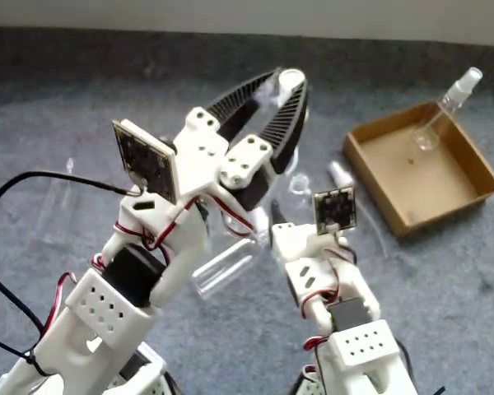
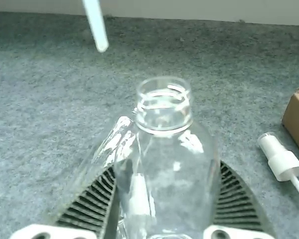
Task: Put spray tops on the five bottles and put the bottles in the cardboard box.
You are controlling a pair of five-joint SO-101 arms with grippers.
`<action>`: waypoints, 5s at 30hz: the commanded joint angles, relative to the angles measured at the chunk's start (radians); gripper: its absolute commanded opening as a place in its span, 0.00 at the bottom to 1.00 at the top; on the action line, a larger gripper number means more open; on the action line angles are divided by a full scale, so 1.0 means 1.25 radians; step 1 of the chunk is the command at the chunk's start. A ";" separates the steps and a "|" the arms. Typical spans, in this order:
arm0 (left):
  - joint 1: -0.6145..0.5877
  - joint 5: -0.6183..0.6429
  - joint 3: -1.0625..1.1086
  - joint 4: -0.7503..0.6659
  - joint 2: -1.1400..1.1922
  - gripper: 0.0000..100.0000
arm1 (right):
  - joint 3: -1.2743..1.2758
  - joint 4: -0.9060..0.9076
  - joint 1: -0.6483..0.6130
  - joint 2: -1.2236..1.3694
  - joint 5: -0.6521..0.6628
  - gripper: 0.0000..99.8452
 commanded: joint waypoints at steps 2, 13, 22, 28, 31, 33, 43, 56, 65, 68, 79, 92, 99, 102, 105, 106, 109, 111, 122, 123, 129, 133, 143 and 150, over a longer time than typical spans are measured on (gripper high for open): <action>0.012 -0.006 0.003 -0.088 0.015 0.06 | -0.007 -0.021 -0.004 -0.013 -0.001 0.18; -0.001 -0.006 -0.047 -0.091 0.089 0.06 | -0.007 -0.021 -0.004 -0.013 -0.001 0.18; -0.004 0.082 -0.091 -0.092 0.089 0.01 | -0.007 -0.021 -0.004 -0.013 -0.001 0.18; -0.006 0.113 -0.087 -0.088 0.088 0.01 | -0.007 -0.021 -0.004 -0.013 -0.001 0.18; -0.007 0.112 -0.087 -0.088 0.083 0.01 | -0.007 -0.021 -0.004 -0.013 -0.001 0.18; -0.030 0.112 -0.087 -0.087 0.085 0.01 | -0.007 -0.021 -0.004 -0.013 -0.001 0.18; -0.072 0.118 -0.034 -0.093 0.088 0.01 | -0.006 -0.021 -0.004 -0.013 -0.001 0.18; -0.031 0.118 0.035 -0.093 0.083 0.01 | -0.006 -0.021 -0.004 -0.013 -0.001 0.18; -0.028 0.118 0.080 -0.088 0.082 0.01 | -0.006 -0.021 -0.004 -0.013 -0.001 0.18; -0.029 0.117 0.109 -0.082 0.082 0.01 | -0.006 -0.021 -0.004 -0.013 -0.001 0.18; -0.029 0.114 0.295 -0.088 0.080 0.01 | -0.006 -0.021 -0.004 -0.013 -0.001 0.18; 0.006 0.110 0.298 -0.087 0.080 0.01 | -0.007 -0.021 0.014 -0.013 0.063 0.18; 0.010 -0.020 0.300 -0.082 0.080 0.01 | -0.006 -0.021 0.013 -0.013 0.126 0.18; 0.009 -0.020 0.300 -0.082 0.080 0.01 | -0.008 -0.021 0.017 -0.013 0.126 0.18; 0.009 -0.018 0.298 -0.082 0.080 0.01 | -0.012 -0.021 0.017 -0.013 0.128 0.18; 0.009 -0.018 0.298 -0.082 0.080 0.01 | -0.012 -0.021 0.017 -0.013 0.128 0.18; 0.009 -0.018 0.298 -0.082 0.080 0.01 | -0.013 -0.021 0.017 -0.013 0.128 0.18; 0.014 -0.018 0.298 -0.082 0.078 0.01 | -0.013 -0.021 0.017 -0.013 0.128 0.18; 0.053 -0.021 0.303 0.126 -0.115 0.01 | -0.013 -0.021 0.014 -0.013 0.128 0.18; 0.052 -0.021 0.303 0.133 -0.127 0.01 | -0.013 -0.021 0.015 -0.013 0.128 0.18; 0.006 -0.022 0.304 0.149 -0.199 0.01 | -0.013 -0.021 0.017 -0.014 0.128 0.18; -0.034 -0.022 0.303 0.236 -0.235 0.01 | -0.013 -0.021 0.017 -0.014 0.128 0.18; -0.055 -0.021 0.337 0.512 -0.341 0.01 | -0.050 0.093 0.018 -0.249 0.126 0.18; -0.058 -0.023 0.493 0.519 -0.503 0.01 | -0.238 0.257 0.033 -0.293 0.126 0.18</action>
